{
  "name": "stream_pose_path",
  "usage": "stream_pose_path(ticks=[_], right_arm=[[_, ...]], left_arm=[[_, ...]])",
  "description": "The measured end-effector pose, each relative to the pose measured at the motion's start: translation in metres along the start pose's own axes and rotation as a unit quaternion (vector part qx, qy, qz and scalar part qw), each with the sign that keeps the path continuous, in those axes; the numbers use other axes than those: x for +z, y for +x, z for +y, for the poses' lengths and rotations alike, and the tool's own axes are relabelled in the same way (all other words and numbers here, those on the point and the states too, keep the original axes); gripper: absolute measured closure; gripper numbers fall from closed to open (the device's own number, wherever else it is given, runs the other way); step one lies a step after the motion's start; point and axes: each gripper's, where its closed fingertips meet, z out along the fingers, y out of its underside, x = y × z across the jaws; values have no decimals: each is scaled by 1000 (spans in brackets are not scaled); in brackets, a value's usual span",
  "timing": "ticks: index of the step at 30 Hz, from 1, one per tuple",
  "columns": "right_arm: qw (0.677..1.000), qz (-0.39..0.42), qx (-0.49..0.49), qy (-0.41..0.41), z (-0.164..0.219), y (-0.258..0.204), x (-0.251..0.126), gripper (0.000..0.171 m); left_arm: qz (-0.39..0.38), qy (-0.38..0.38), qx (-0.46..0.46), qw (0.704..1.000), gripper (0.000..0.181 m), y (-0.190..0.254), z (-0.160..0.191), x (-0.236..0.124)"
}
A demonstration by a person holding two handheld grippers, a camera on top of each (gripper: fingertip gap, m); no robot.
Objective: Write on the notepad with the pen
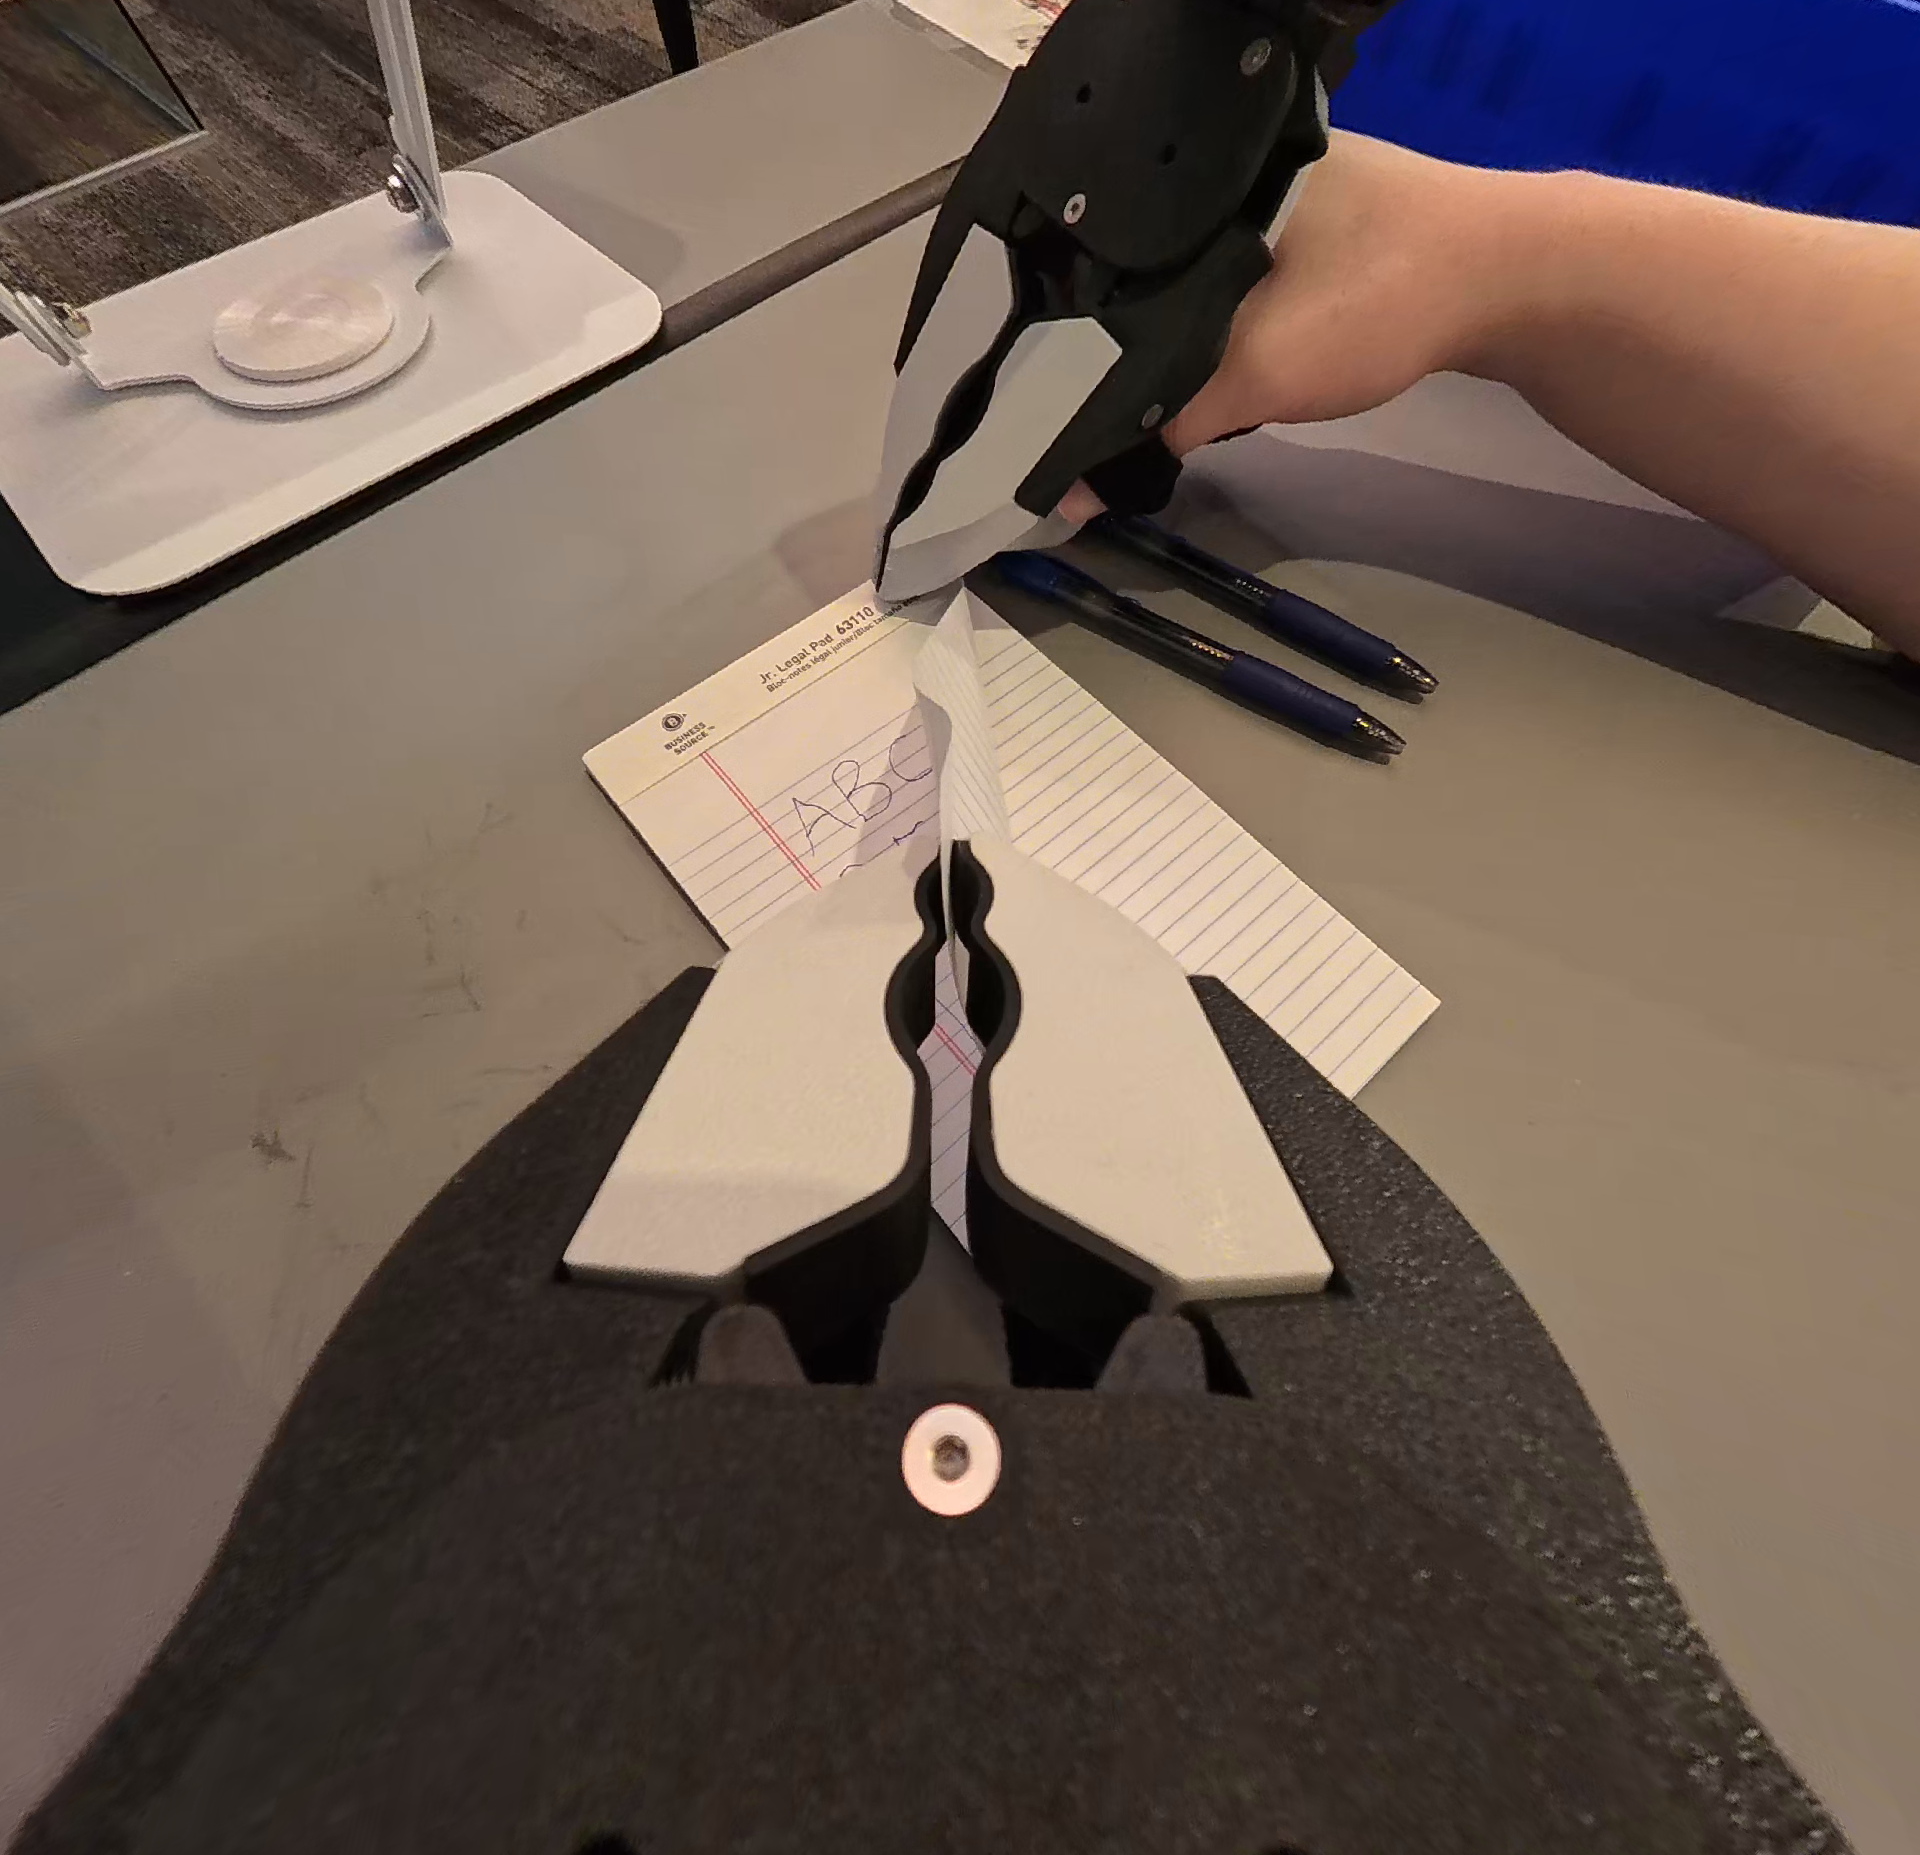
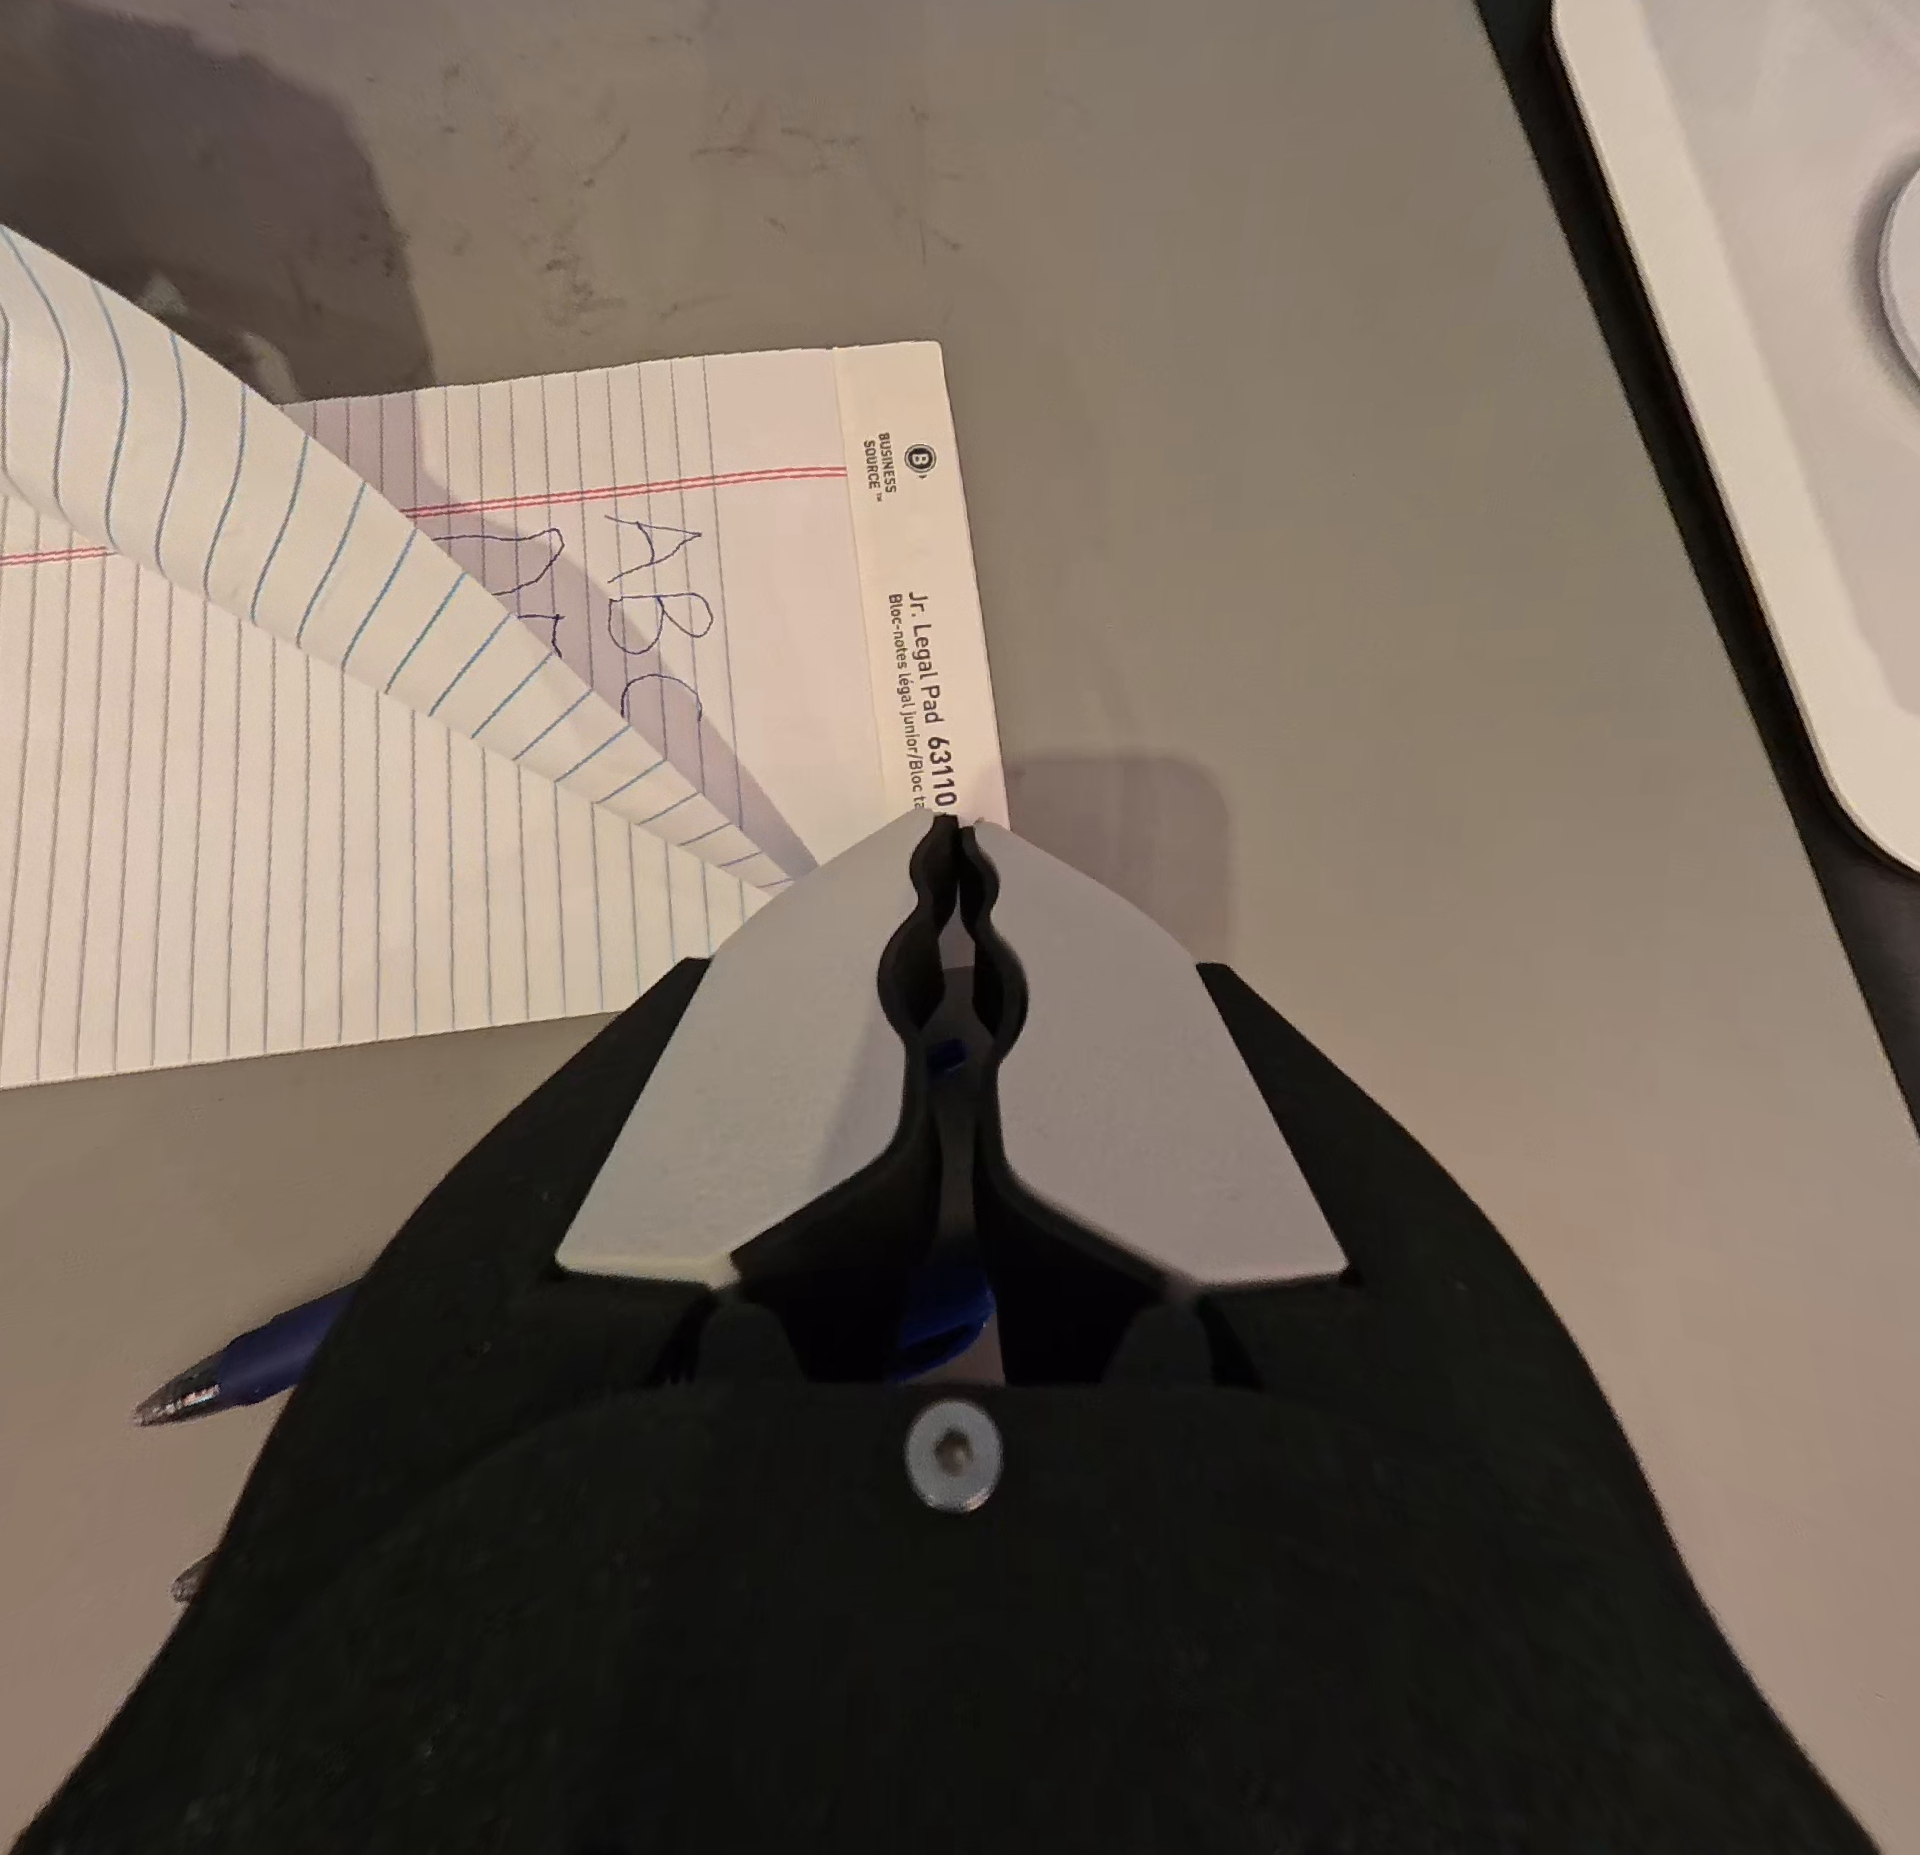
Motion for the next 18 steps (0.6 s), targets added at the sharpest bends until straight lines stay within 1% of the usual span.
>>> stream_pose_path(ticks=[3, 7, 12, 18], right_arm=[[1000, 3, -12, -2, 0, 0, 0, 171], [998, 11, -50, -23, 4, -3, -4, 171], [999, -10, -35, -36, 11, -7, -11, 171], [999, -14, -29, -26, 13, -8, -12, 170]], left_arm=[[-1, -1, 0, 1000, 181, -1, 1, 0], [5, -7, -1, 1000, 181, 1, 4, 2], [11, -5, 1, 1000, 181, 3, 4, 4], [11, 0, 0, 1000, 181, 2, 1, 3]])
